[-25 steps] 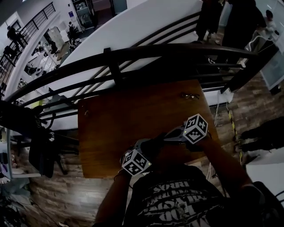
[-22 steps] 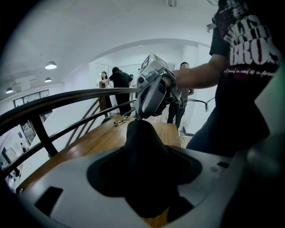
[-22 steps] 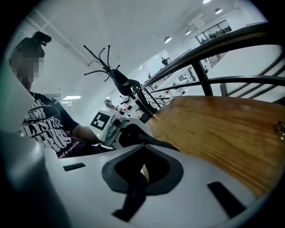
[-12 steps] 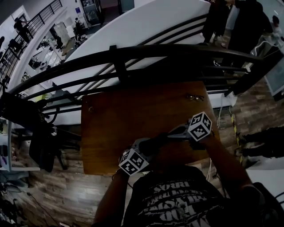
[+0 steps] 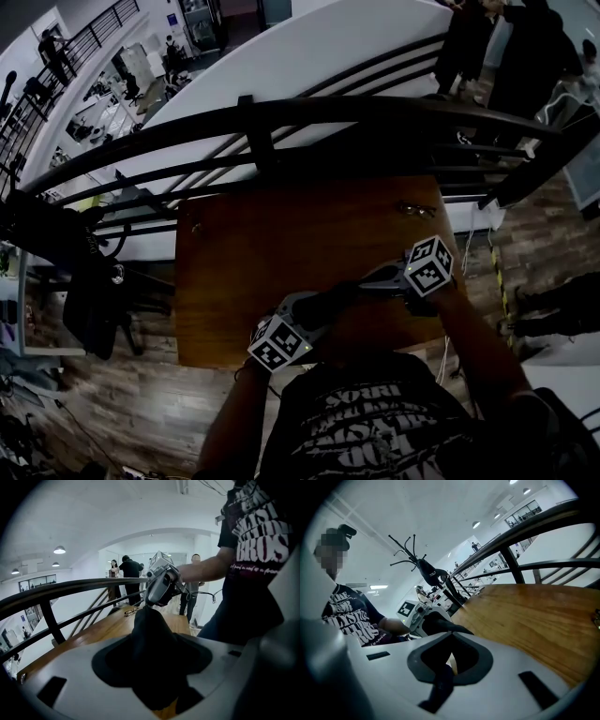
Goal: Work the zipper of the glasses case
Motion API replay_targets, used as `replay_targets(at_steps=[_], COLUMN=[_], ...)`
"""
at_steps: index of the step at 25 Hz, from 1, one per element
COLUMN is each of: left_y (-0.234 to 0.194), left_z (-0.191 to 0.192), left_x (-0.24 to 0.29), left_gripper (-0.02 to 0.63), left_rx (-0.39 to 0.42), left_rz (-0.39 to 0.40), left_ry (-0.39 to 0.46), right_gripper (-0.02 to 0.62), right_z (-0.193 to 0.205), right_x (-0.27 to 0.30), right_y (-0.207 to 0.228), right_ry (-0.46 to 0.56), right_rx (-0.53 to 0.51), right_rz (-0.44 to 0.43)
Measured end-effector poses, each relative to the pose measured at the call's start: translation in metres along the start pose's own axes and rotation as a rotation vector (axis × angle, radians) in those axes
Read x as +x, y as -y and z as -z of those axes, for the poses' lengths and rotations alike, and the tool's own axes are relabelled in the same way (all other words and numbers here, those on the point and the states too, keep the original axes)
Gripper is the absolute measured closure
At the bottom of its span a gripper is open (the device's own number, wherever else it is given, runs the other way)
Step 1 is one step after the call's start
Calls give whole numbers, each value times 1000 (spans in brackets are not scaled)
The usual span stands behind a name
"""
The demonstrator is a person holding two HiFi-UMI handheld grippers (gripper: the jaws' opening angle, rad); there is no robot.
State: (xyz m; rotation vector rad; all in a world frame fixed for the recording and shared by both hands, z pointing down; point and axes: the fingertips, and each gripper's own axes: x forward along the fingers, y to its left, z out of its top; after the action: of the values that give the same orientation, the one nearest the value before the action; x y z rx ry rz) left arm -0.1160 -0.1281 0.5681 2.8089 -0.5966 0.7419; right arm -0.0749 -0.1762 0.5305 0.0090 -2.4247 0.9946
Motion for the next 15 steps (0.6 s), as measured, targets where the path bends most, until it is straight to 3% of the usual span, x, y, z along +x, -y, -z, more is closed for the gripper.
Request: replay_targets(at_steps=[15], left_y=[-6], left_z=[-11], left_x=[-24], left_gripper=[348], left_rx=[-25], left_rz=[-21], left_ry=[77], right_gripper=[597], right_z=[-9], right_x=[0], right_y=[6], right_ry=[13], right_rx=[12], right_rz=[-39])
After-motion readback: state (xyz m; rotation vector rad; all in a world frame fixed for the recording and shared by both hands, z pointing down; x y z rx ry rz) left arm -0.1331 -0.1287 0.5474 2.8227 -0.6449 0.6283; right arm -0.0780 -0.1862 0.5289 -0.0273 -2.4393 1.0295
